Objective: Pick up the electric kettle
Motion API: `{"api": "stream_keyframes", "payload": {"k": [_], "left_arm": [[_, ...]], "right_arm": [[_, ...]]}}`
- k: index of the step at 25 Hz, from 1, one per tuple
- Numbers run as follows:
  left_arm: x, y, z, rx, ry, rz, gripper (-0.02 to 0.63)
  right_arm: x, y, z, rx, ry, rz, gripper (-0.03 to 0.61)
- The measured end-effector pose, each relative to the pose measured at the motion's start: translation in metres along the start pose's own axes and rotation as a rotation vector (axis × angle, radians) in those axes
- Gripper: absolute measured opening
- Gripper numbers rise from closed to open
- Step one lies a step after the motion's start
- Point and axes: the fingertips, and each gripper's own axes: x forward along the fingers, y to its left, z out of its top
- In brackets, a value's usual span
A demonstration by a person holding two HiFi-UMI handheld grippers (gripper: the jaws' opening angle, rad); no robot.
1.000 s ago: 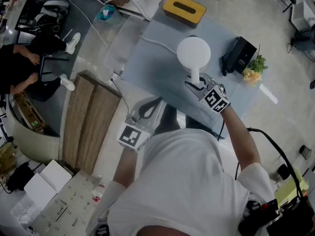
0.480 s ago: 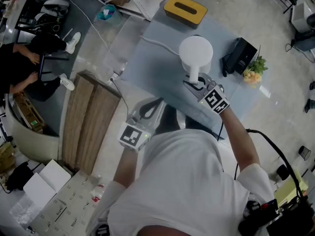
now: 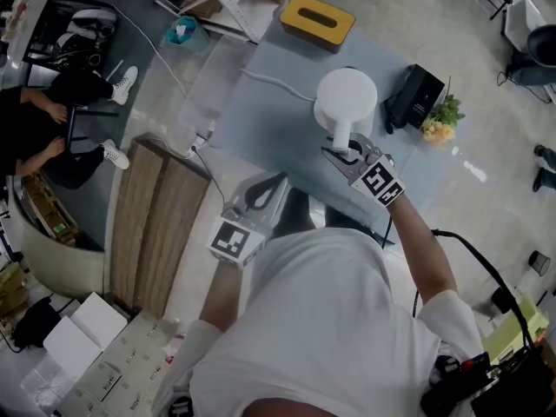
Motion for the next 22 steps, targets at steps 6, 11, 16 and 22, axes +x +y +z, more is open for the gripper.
{"api": "stream_keyframes", "payload": {"k": [6, 11, 16, 22], "left_arm": [[-0.003, -0.014, 0.013, 0.016, -0.003, -0.041, 0.003], [0.008, -0.019, 0.012, 0.042, -0.004, -0.073, 0.003], [0.010, -0.031, 0.018, 0.066, -0.003, -0.107, 0.003], [0.018, -0.044, 0.021, 0.091, 0.001, -0.149, 0.003]], "right_arm": [[-0.022, 0.012, 0.007, 0.015, -0.007, -0.045, 0.094], [-0.037, 0.008, 0.003, 0.037, -0.022, -0.082, 0.095], [-0.054, 0.015, 0.005, 0.041, -0.029, -0.118, 0.095], [-0.074, 0.018, 0.005, 0.063, -0.047, -0.168, 0.098]]}}
